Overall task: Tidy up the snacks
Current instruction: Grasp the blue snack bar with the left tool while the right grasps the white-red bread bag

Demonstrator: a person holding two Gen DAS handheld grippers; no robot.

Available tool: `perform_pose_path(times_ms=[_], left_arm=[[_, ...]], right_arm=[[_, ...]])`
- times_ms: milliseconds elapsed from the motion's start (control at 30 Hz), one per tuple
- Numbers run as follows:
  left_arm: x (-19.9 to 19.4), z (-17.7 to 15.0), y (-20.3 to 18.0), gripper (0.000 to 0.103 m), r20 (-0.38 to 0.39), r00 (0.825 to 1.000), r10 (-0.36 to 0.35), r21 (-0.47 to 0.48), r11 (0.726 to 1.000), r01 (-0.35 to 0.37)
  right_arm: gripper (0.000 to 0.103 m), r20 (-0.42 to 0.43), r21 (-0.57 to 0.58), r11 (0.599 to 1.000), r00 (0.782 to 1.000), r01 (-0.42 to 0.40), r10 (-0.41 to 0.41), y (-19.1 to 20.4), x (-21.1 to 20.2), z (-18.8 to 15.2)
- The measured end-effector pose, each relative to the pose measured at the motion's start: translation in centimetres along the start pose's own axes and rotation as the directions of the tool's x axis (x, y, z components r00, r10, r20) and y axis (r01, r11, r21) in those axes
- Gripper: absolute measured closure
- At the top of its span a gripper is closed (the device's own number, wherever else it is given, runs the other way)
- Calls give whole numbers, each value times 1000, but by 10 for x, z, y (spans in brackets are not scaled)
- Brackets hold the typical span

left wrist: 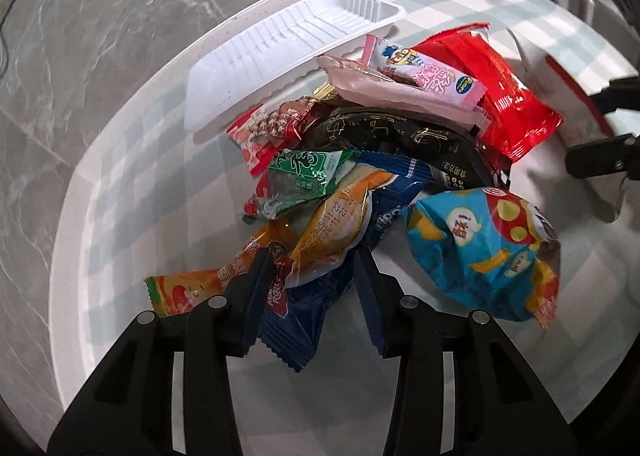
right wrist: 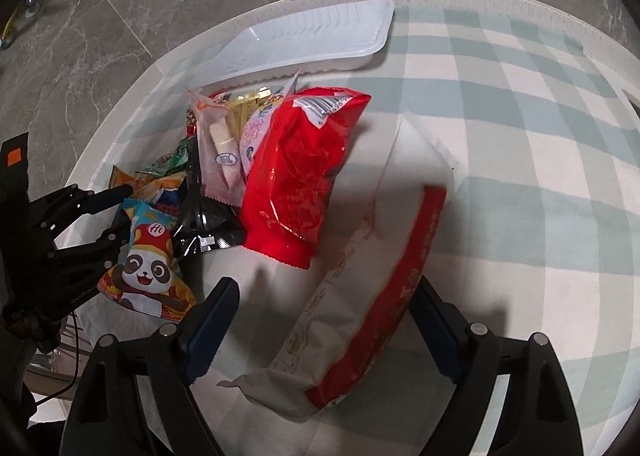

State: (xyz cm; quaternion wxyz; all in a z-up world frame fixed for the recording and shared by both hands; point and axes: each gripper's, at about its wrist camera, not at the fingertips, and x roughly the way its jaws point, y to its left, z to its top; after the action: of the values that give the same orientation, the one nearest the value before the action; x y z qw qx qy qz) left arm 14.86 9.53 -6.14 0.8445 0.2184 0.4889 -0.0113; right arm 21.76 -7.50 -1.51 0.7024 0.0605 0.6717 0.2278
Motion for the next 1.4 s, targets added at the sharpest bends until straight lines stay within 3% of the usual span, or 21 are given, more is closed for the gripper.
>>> perform_pose_path(times_ms=[200, 300, 500, 600, 733, 800, 867, 933, 1000, 1100, 1167, 1400], left_arm=[[2, 9, -17, 63, 27, 998, 60, 140, 988, -63], [7, 11, -28, 61, 34, 996, 79, 220, 972, -84], [18, 15, -36, 61, 28, 996, 89, 282, 955, -93], [21, 17, -38, 61, 46, 995, 87, 305, 948, -97], [23, 18, -39, 66, 55, 997, 59, 329, 941, -74], [23, 20, -37, 71, 48, 998, 42, 327, 943, -56], [23, 21, -34, 72, 38, 999, 22, 319, 947, -33], [24, 21, -33, 74, 38, 999, 18, 316, 948, -29], [22, 22, -30, 76, 37, 999, 2, 295, 955, -13], [18, 25, -11, 78, 22, 995, -97, 207, 974, 91], [15, 26, 3, 78, 18, 985, -173, 141, 975, 169], [2, 25, 34, 78, 38, 961, -273, 31, 962, 272]], right_arm=[[3, -2, 28, 999, 999, -43, 44, -1, 0, 1], [2, 6, 35, 998, 999, -49, 49, -2, -1, 0], [5, 20, 50, 998, 999, -40, 39, -2, -3, -1], [12, 19, 43, 999, 1000, 0, -1, -2, -4, -1], [37, 25, 27, 996, 996, 80, -81, -1, -6, 0], [50, 24, 27, 995, 995, 97, -97, -3, -6, 1], [69, 21, 38, 996, 996, 81, -82, -7, -7, 1], [75, 21, 65, 996, 998, 56, -58, -12, -8, 1], [76, 24, 81, 996, 999, 36, -38, -16, -8, 2], [77, 24, 106, 994, 1000, 5, -8, -22, -10, 0], [77, 25, 134, 991, 999, -23, 20, -26, -13, -3], [77, 54, 206, 973, 994, -107, 98, -40, -32, -9]])
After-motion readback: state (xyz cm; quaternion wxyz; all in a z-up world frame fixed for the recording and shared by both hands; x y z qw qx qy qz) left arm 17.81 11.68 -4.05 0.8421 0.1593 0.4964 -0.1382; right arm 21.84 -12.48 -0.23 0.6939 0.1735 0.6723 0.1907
